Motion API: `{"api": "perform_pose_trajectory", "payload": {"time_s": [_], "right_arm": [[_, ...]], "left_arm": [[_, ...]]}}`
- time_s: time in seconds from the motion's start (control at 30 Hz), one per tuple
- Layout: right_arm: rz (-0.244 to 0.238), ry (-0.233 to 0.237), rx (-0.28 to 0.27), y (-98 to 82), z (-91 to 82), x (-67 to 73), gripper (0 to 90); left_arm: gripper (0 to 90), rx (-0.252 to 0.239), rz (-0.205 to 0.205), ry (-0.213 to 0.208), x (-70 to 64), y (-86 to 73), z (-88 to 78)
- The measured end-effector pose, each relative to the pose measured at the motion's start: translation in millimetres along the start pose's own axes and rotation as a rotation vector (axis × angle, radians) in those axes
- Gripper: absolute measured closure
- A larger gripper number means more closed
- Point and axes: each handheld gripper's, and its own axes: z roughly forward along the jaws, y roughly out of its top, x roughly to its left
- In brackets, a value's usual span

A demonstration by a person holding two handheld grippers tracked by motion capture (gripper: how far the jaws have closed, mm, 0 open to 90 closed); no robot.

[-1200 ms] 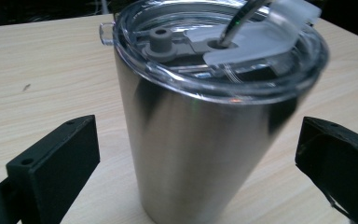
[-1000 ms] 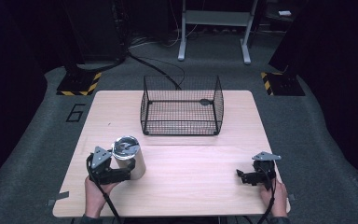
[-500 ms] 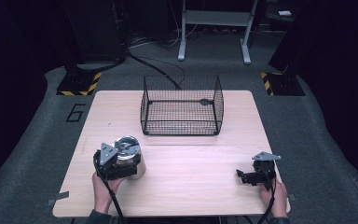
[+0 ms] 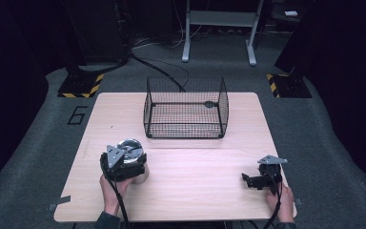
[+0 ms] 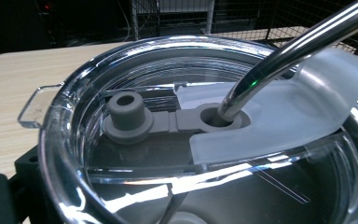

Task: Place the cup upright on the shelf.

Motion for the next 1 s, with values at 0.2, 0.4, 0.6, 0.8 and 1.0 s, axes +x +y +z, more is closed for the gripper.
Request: {"api": "perform_pose_trajectory", "payload": {"time_s": [0.2, 0.4, 0.6, 0.8, 1.0], "right_arm": [[-0.001, -0.003, -0.002, -0.1, 0.2, 0.1, 0.0], [0.0, 0.0, 0.0, -0.1, 0.0, 0.0, 0.0], [0.0, 0.0, 0.0, 0.0, 0.0, -0.1, 0.0], [0.0, 0.0, 0.0, 0.0, 0.0, -0.1, 0.0], [0.0, 0.0, 0.0, 0.0, 0.0, -0.1, 0.0]], "left_arm": [[3.3, -0.018, 0.012, 0.009, -1.2, -3.3, 0.3], [3.8, -0.012, 0.018, 0.004, -0.6, -2.4, 0.7], [4.1, -0.005, 0.025, -0.007, 0.7, -1.2, 0.9], [4.2, -0.01, 0.031, -0.021, 3.5, -2.0, -0.5], [4.2, -0.026, 0.031, -0.038, 4.8, -0.3, -4.0]]}}
